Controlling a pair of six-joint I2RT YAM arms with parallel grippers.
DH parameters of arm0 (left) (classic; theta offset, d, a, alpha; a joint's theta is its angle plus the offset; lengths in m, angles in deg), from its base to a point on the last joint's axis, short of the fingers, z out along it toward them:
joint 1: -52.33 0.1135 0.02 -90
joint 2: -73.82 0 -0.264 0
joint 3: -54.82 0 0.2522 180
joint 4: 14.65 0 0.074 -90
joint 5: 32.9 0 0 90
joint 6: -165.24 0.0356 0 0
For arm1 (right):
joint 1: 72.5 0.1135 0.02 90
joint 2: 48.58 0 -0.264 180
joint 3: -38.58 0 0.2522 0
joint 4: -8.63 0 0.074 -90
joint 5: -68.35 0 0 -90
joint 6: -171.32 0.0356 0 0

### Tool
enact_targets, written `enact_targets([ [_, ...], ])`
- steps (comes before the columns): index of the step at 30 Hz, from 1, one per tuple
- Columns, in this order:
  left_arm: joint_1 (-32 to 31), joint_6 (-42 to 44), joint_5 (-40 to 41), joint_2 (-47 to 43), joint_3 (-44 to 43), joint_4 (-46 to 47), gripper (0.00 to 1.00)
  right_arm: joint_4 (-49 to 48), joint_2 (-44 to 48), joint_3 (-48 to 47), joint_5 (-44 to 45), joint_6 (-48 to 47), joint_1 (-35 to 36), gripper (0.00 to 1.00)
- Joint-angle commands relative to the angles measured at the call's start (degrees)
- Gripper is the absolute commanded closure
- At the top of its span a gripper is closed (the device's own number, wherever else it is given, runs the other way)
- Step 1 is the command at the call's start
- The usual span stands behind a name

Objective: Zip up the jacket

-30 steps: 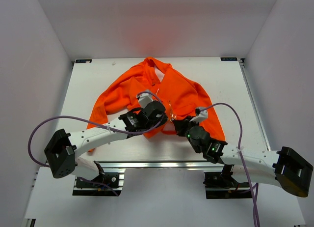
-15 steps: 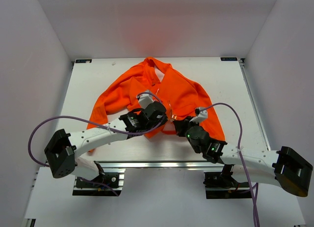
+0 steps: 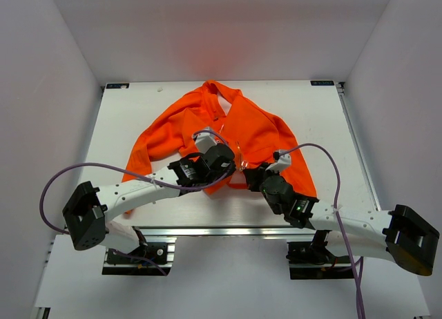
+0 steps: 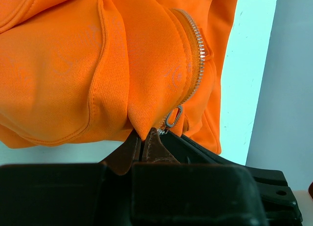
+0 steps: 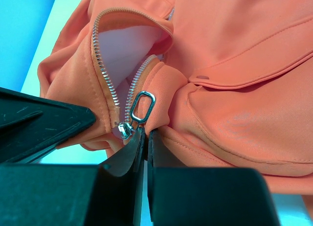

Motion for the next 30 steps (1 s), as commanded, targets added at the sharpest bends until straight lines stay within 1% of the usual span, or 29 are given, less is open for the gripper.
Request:
enact_targets([
  [1, -0.6, -0.6, 1.8, -2.2, -2.1, -0.1, 1.0, -1.2, 0.0, -2.3, 2.0, 1.0, 0.4, 1.0],
  [7, -0.8, -0.9, 2.3, -2.6, -1.8, -0.3, 1.0, -0.4, 0.2, -2.4, 2.4, 1.5, 0.5, 1.0],
  [20, -1.5, -0.8, 2.7, -0.1, -2.9, -1.5, 1.0, 0.3, 1.0, -3.3, 2.0, 2.1, 0.5, 1.0],
  [25, -2.4, -0.6, 3.6, 0.3, -2.8, -1.2, 1.0, 1.7, 0.6, -4.8, 2.3, 2.3, 0.5, 1.0],
  [30, -4.0, -0.4, 6.5, 1.1, -3.5, -2.5, 1.0, 6.4, 0.0, -7.3, 2.3, 4.3, 0.4, 1.0],
])
